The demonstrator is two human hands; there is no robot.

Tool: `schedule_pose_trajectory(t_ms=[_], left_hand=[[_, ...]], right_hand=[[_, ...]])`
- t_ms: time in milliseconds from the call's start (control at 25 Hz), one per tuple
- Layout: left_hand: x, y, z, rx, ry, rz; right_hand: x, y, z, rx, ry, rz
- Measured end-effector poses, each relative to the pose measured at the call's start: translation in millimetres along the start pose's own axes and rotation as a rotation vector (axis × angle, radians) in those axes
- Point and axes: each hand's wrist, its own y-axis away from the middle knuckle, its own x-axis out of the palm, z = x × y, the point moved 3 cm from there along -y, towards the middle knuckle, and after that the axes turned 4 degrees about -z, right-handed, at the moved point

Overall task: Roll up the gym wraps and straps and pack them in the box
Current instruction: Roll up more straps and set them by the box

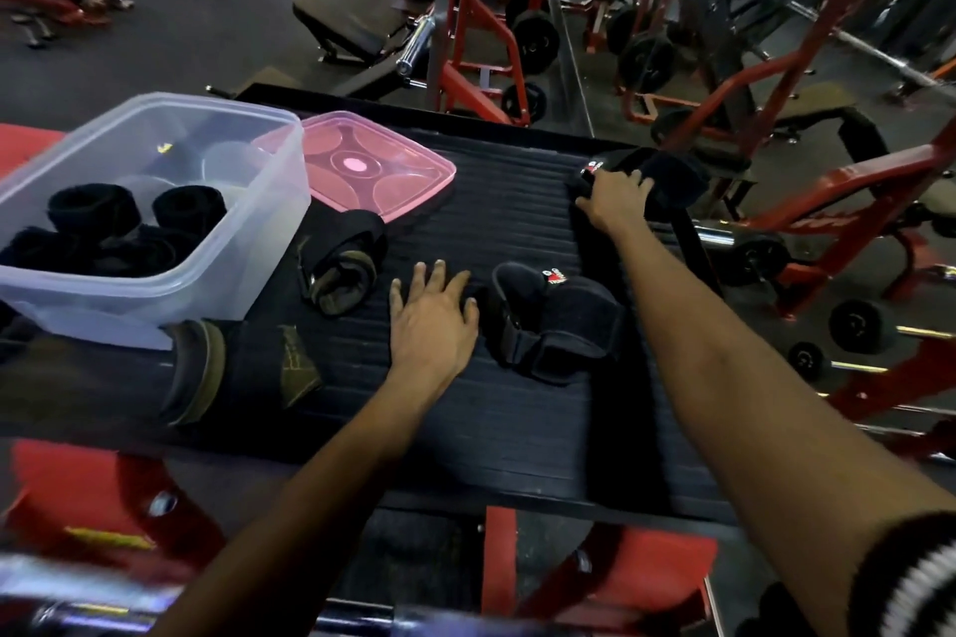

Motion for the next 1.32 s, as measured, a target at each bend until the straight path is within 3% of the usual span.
schedule_pose_trajectory(t_ms=[160,440,600,840,1000,1160,1240,1320], left_hand=[[-1,-1,-1,0.006,0.002,0.006],[-2,1,-1,0.018,0.049,0.017],[-7,3,0,0.067,0.038,0.077],[-15,25,11,0.144,-0.049,0.257],[-30,50,16,0.141,0.012,0.269],[-66,82,18,0.061,0.356,0.044],[-94,105,25,0.126,0.432,-0.218],[-120,127,39,0.171,0.408,-0.57]], right_hand=[[-19,43,-1,-0.005,-0.253,-0.035],[-62,185,-57,-0.143,-0.619,0.053],[-92,259,-75,-0.205,-0.69,0.072],[-78,312,-75,-0.157,-0.785,0.158],[-82,312,-58,-0.14,-0.749,0.033],[-101,310,-8,-0.13,-0.612,-0.357],[-112,310,38,-0.262,-0.684,-0.514],[-111,306,86,-0.29,-0.856,-0.433]])
